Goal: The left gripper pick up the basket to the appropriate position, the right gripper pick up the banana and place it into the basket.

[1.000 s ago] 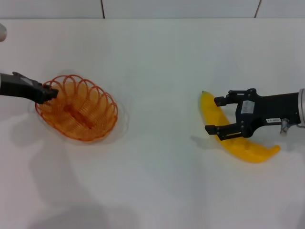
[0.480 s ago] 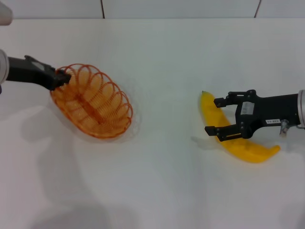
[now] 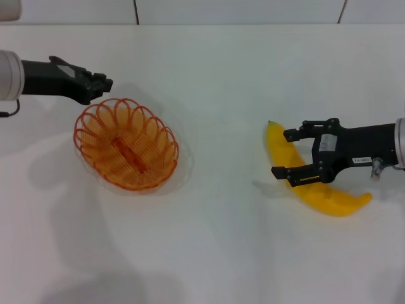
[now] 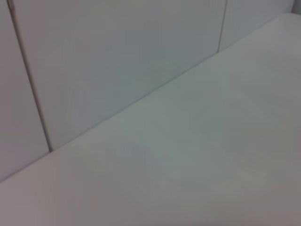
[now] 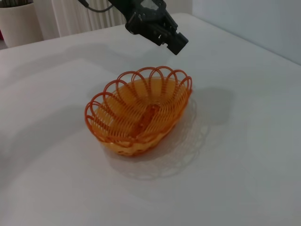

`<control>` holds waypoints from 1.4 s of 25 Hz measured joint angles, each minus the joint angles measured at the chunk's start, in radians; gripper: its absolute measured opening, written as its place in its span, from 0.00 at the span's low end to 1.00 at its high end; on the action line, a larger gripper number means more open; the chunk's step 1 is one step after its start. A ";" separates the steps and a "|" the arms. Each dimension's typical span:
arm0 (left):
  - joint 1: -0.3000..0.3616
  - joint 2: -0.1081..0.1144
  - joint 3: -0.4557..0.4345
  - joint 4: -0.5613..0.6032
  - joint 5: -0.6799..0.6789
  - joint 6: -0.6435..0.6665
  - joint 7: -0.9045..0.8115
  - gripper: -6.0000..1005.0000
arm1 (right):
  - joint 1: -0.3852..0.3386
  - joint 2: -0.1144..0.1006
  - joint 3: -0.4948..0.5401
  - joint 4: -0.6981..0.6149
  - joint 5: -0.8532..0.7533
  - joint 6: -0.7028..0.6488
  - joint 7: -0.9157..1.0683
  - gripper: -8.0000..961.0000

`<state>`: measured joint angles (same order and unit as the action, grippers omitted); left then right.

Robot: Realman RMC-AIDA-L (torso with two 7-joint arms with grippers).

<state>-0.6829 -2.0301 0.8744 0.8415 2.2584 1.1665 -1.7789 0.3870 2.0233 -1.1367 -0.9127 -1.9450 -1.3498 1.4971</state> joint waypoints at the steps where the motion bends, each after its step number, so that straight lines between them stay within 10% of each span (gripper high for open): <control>1: -0.001 0.000 0.000 -0.007 0.000 -0.003 0.003 0.15 | 0.000 0.000 0.000 0.000 0.000 0.000 0.000 0.91; 19: 0.019 0.030 -0.013 -0.010 0.018 -0.005 -0.092 0.19 | -0.001 0.000 0.000 0.000 0.000 0.000 0.002 0.91; 26: 0.019 0.088 -0.008 -0.029 0.035 0.052 -0.208 0.33 | -0.001 0.000 0.000 0.000 0.000 0.000 0.002 0.91; 35: -0.001 0.077 0.000 -0.032 0.105 0.063 -0.213 0.63 | 0.001 0.000 0.000 0.000 0.000 0.000 0.002 0.91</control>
<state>-0.6842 -1.9534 0.8741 0.8094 2.3633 1.2294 -1.9914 0.3884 2.0232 -1.1367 -0.9128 -1.9451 -1.3499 1.4987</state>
